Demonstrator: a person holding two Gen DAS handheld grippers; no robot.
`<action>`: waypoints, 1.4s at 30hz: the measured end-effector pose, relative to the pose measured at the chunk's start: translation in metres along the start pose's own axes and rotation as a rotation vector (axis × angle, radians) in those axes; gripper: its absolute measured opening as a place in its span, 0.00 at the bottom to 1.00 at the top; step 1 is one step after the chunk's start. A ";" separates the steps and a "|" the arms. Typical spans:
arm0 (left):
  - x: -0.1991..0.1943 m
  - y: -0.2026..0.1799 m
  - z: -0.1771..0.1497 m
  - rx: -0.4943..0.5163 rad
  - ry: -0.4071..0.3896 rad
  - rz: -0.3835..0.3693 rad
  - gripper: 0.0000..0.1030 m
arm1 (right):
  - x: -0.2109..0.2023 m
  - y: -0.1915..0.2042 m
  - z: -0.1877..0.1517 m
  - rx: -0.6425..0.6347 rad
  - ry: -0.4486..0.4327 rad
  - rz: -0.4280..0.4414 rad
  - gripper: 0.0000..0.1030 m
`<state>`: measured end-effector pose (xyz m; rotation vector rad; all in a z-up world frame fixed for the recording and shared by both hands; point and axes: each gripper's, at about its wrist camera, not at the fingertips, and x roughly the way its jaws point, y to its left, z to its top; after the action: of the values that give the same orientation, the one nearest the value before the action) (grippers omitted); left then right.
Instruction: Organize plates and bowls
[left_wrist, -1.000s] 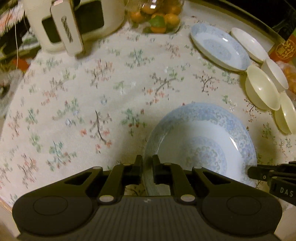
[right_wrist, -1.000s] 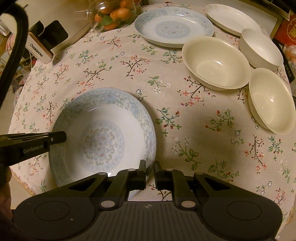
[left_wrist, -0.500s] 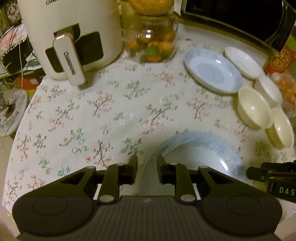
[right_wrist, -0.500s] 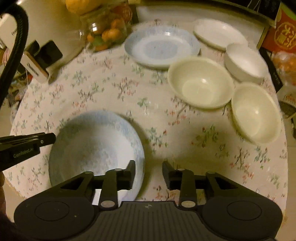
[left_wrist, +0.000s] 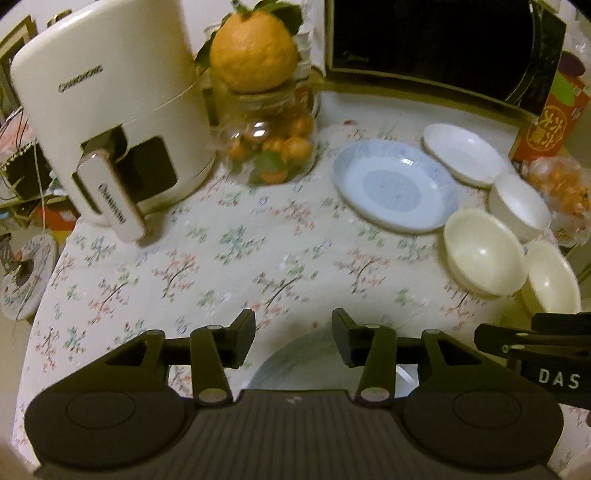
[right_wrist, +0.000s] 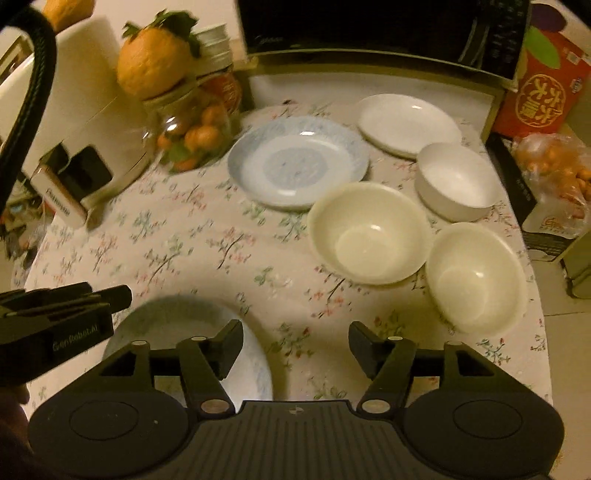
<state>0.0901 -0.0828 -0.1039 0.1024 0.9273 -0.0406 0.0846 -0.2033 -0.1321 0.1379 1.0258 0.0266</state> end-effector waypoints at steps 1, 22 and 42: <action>0.000 -0.002 0.002 0.001 -0.006 -0.003 0.43 | -0.001 -0.002 0.002 0.010 -0.007 -0.006 0.60; 0.008 -0.026 0.028 0.005 -0.098 -0.009 0.85 | -0.016 -0.033 0.034 0.166 -0.222 -0.061 0.80; 0.053 -0.024 0.066 -0.052 -0.051 -0.038 0.87 | 0.019 -0.058 0.059 0.225 -0.214 -0.072 0.81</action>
<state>0.1725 -0.1134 -0.1087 0.0357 0.8790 -0.0544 0.1428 -0.2655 -0.1256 0.3024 0.8172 -0.1660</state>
